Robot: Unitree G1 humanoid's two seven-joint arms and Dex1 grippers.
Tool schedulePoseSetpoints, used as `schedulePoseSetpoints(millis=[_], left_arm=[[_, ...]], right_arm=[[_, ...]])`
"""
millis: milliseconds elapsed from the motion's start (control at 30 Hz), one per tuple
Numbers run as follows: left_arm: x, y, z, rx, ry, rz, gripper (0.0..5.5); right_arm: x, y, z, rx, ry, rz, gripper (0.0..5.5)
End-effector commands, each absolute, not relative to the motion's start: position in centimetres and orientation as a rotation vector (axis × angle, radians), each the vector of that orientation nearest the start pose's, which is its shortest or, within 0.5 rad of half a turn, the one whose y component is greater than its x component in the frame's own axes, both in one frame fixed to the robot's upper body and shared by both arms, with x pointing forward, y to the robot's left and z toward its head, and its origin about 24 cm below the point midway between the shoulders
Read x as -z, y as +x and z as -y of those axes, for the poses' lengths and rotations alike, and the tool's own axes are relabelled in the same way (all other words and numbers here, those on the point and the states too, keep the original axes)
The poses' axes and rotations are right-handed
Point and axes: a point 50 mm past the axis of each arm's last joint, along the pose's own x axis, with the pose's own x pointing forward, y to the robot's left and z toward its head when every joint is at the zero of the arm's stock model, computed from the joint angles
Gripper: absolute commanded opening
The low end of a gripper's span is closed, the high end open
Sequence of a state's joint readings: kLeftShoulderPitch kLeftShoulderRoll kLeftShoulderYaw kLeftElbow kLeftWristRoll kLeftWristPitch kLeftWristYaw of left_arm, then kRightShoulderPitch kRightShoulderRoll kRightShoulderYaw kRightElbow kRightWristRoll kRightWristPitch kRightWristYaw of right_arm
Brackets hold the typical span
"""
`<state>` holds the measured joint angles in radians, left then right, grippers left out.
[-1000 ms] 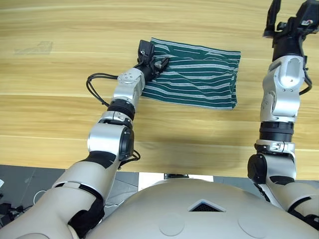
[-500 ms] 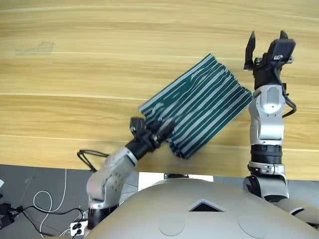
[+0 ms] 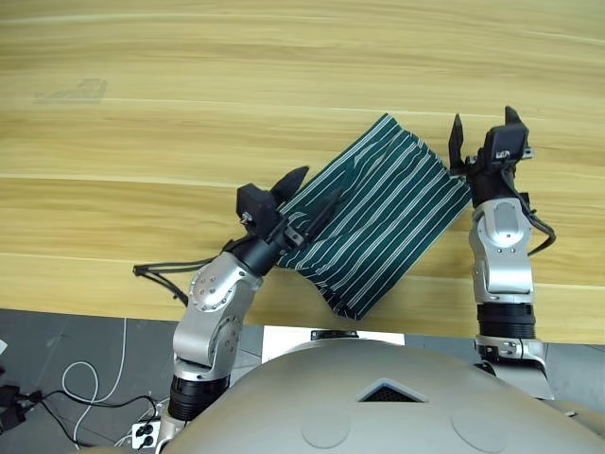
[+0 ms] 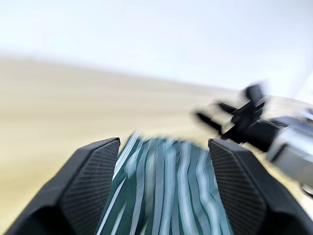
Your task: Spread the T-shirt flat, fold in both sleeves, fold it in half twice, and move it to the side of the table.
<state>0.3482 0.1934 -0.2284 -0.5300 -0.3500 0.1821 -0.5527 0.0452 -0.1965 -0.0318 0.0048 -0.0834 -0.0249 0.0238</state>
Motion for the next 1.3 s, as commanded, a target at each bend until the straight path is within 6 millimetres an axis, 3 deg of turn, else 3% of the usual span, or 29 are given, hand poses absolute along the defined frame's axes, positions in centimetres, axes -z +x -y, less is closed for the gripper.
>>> schedulePoseSetpoints(millis=[33,200,333,467,567,700,800,867,933,1033,1167,1300], left_arm=[[-6.5,19.5,-9.1,0.923,-0.111,-0.017,3.35],[-3.3,24.0,-5.3,1.07,-0.081,-0.179,3.35],[-0.5,25.2,-1.5,1.181,-0.135,-0.338,3.35],[1.7,26.2,-0.5,1.141,-0.157,-0.437,3.35],[2.0,26.9,-0.6,1.103,-0.194,-0.441,3.35],[3.4,28.0,-2.3,0.895,-0.209,-0.527,3.35],[4.4,28.8,-4.8,0.679,-0.279,-0.576,3.35],[5.8,28.8,-8.2,0.417,-0.331,-0.603,3.35],[6.8,28.4,-10.5,0.191,-0.39,-0.601,3.35],[7.7,26.8,-10.5,0.09,-0.466,-0.583,3.35],[7.6,21.7,-9.0,0.158,-0.552,-0.56,3.35],[4.6,16.6,-8.0,0.339,-0.583,-0.548,3.35]], right_arm=[[-3.2,24.8,20.3,0.048,-0.327,-0.028,3.84],[-2.4,26.1,21.7,0.146,-0.356,-0.027,3.84],[-2.6,27.4,23.2,0.233,-0.362,-0.008,3.84],[-2.7,28.0,23.3,0.246,-0.371,0.011,3.84],[-2.5,28.1,23.3,0.254,-0.376,0.018,3.84],[-2.5,28.0,23.0,0.259,-0.378,0.034,3.84],[-2.3,27.8,22.8,0.257,-0.383,0.039,3.84],[-2.1,27.4,23.1,0.264,-0.407,0.046,3.84],[-1.8,26.9,23.2,0.266,-0.415,0.046,3.84],[-1.5,26.1,22.9,0.258,-0.413,0.044,3.84],[-1.7,25.4,20.9,0.175,-0.457,0.088,3.84],[-2.3,25.2,18.8,0.111,-0.441,0.119,3.84]])
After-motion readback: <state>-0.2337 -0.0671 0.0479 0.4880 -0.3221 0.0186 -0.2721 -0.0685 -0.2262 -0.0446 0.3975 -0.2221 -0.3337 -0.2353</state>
